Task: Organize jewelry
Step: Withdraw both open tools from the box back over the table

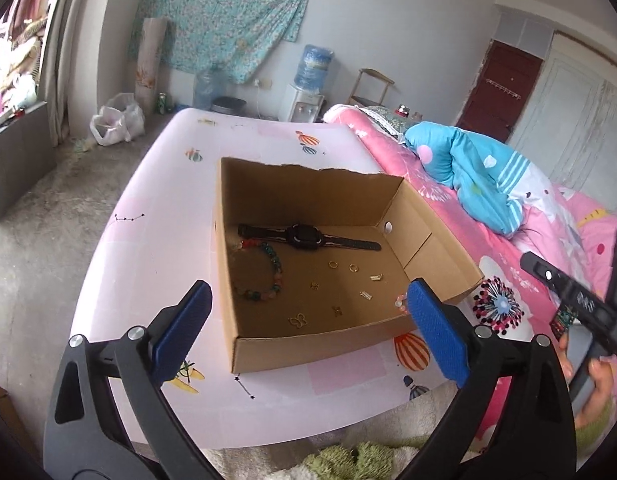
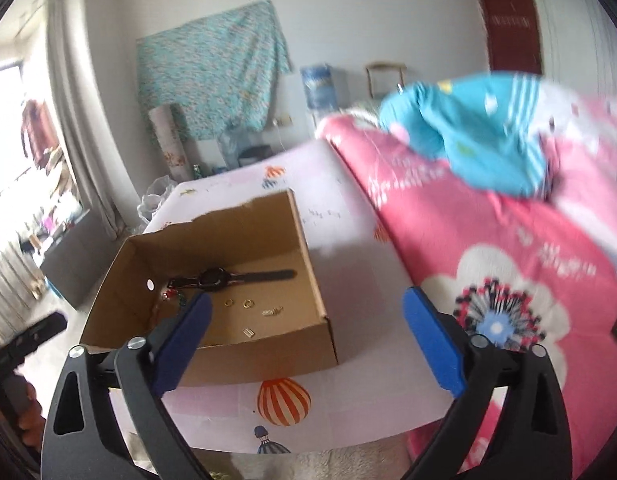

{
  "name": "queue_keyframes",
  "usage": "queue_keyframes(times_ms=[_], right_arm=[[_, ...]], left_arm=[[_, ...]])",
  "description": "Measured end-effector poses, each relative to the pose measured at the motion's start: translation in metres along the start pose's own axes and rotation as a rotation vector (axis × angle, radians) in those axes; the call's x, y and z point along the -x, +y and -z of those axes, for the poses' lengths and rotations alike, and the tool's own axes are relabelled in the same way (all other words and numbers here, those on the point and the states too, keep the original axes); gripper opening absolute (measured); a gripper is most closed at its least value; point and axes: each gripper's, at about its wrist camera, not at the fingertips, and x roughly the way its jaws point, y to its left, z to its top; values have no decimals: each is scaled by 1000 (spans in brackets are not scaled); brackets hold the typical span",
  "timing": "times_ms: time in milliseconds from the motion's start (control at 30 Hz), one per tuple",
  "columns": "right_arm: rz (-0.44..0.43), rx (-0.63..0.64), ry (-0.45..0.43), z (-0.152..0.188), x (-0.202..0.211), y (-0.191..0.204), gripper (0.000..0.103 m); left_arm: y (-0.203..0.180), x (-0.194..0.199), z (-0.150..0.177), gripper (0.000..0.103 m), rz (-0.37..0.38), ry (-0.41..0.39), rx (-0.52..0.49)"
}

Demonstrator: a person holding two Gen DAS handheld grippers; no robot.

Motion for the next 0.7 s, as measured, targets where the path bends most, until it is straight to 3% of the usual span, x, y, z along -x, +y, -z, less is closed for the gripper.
queue_keyframes(times_ms=[133,267,400,500,700], right_arm=[[42,80,-74,-4,15,19,96],[104,122,-134,-9,27,31,96],[94,126,-145,-8,34,35,96],[47,115,-101,-4,32,35,96],[16,66,109,10,0,29,96]], left_arm=[[-16,6,-8,95,-42,-37,-12],[-36,10,-14,95,-161,-80,-65],[-48,8,-11,95,-269,-80,-96],[-47,3,-4,95,-281,-34,-98],[-29,-16,13,95,-286,104,16]])
